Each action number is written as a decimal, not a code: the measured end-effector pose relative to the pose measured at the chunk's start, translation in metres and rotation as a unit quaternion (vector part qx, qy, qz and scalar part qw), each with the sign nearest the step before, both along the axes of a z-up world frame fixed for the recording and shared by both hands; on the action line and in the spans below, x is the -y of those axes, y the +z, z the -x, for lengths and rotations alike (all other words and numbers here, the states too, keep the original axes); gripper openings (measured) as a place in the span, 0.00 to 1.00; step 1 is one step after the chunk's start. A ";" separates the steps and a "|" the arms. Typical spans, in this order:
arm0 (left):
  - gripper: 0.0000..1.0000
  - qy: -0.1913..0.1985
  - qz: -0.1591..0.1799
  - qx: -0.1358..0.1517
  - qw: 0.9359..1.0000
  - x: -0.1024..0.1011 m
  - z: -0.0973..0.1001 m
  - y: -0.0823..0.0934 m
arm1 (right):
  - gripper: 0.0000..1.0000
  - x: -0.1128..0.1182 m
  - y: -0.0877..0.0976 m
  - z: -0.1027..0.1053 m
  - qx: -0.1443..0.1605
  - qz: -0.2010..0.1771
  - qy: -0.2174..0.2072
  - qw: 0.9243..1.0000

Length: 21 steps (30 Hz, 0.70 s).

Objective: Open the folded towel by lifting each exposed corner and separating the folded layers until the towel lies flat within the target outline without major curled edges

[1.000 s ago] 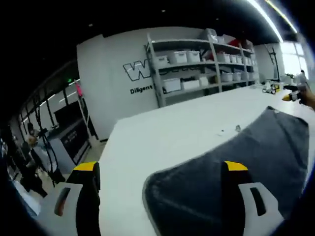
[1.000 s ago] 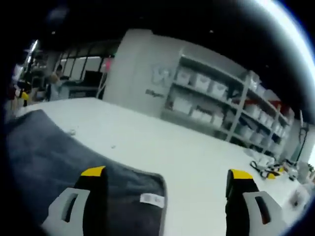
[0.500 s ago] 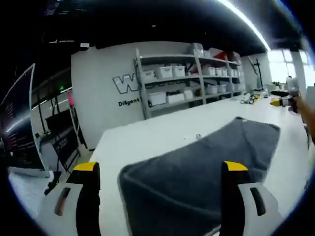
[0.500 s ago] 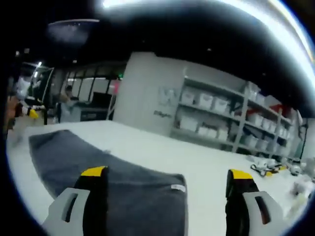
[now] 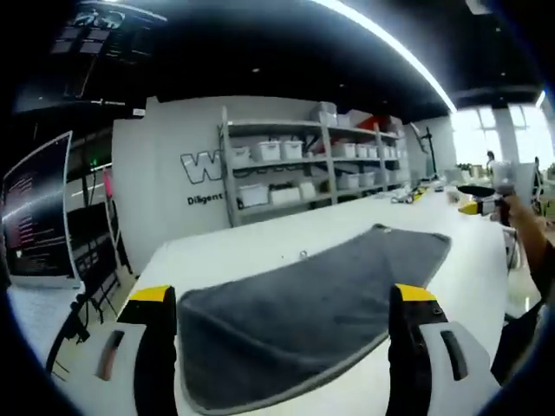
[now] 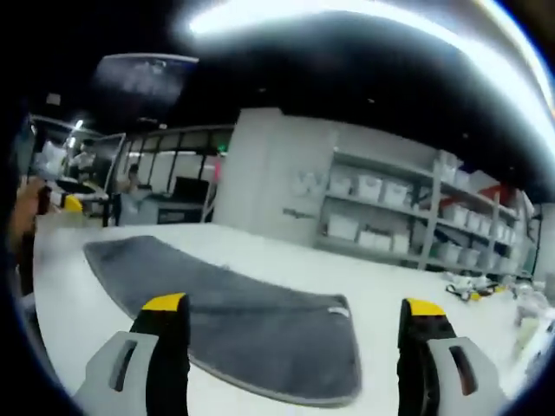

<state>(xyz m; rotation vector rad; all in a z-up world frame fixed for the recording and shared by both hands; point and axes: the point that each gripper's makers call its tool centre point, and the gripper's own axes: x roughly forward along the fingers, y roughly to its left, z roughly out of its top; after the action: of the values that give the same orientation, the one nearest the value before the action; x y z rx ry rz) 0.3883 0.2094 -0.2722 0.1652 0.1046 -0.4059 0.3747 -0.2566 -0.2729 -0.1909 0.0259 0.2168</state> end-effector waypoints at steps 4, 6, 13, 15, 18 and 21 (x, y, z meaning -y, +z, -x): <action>1.00 0.000 0.011 -0.004 1.000 -0.010 -0.004 -0.007 | 1.00 0.007 -0.008 0.002 -0.004 -0.034 -0.007 0.999; 1.00 0.000 0.019 -0.005 1.000 -0.015 -0.004 -0.011 | 1.00 0.010 -0.011 0.003 -0.001 -0.040 -0.013 0.999; 1.00 -0.008 0.012 -0.005 1.000 -0.019 0.003 -0.016 | 1.00 0.006 -0.009 0.015 -0.003 -0.039 -0.016 0.999; 1.00 -0.009 0.012 -0.008 1.000 -0.016 0.005 -0.016 | 1.00 0.005 -0.005 0.021 0.002 -0.040 -0.016 0.999; 1.00 -0.019 0.012 -0.002 1.000 -0.004 0.018 -0.009 | 1.00 0.002 -0.004 0.032 0.005 -0.043 -0.012 0.999; 1.00 -0.018 0.002 0.008 1.000 0.006 0.027 -0.003 | 1.00 0.003 -0.004 0.042 0.008 -0.039 -0.014 0.999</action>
<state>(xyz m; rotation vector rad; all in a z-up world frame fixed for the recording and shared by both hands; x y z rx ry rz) 0.3618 0.2036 -0.2750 0.1663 0.0841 -0.4402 0.3330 -0.2600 -0.2772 -0.1136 0.0032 0.1878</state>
